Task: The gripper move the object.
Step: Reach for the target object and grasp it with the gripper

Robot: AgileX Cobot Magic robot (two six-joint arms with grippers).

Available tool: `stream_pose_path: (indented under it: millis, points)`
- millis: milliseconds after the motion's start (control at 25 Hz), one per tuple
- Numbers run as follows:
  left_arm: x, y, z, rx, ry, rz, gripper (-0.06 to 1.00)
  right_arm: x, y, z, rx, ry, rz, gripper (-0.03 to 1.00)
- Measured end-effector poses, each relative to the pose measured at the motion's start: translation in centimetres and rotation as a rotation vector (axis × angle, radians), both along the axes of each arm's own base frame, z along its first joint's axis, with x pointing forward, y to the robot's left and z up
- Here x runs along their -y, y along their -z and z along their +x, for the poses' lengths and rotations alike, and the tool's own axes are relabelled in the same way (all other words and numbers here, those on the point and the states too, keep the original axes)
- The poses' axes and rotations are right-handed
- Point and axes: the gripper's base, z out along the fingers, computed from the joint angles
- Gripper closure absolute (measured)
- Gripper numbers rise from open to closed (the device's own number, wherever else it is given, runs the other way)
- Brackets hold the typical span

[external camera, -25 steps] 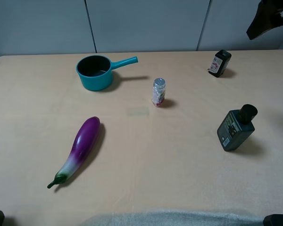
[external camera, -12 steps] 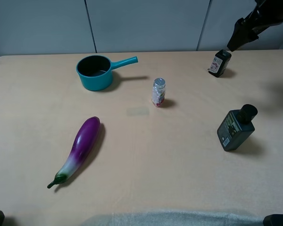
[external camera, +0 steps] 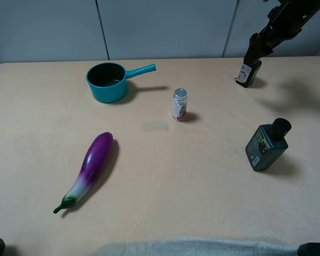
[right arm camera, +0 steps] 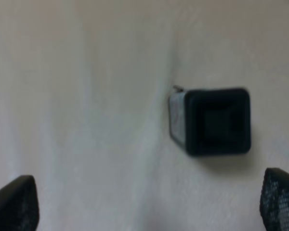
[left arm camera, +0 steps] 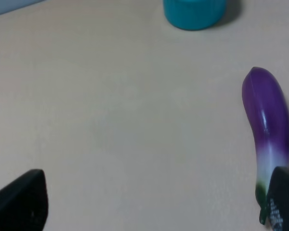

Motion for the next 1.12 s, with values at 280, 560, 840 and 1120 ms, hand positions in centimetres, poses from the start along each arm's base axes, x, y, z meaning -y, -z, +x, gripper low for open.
stream_pose_path:
  millis: [280,560,840,1120]
  points:
    - [0.0,0.0,0.0,0.000,0.000,0.000,0.05,1.5,1.7,2.0,-0.021,0.035,0.014,0.28]
    - [0.0,0.0,0.0,0.000,0.000,0.000,0.05,2.5,2.8,2.8,0.022,0.027,-0.002,0.28]
    - [0.0,0.0,0.0,0.000,0.000,0.000,0.05,2.5,5.0,3.5,0.022,0.021,-0.003,0.28]
    - [0.0,0.0,0.0,0.000,0.000,0.000,0.05,2.5,6.8,4.0,0.026,0.006,-0.009,0.28]
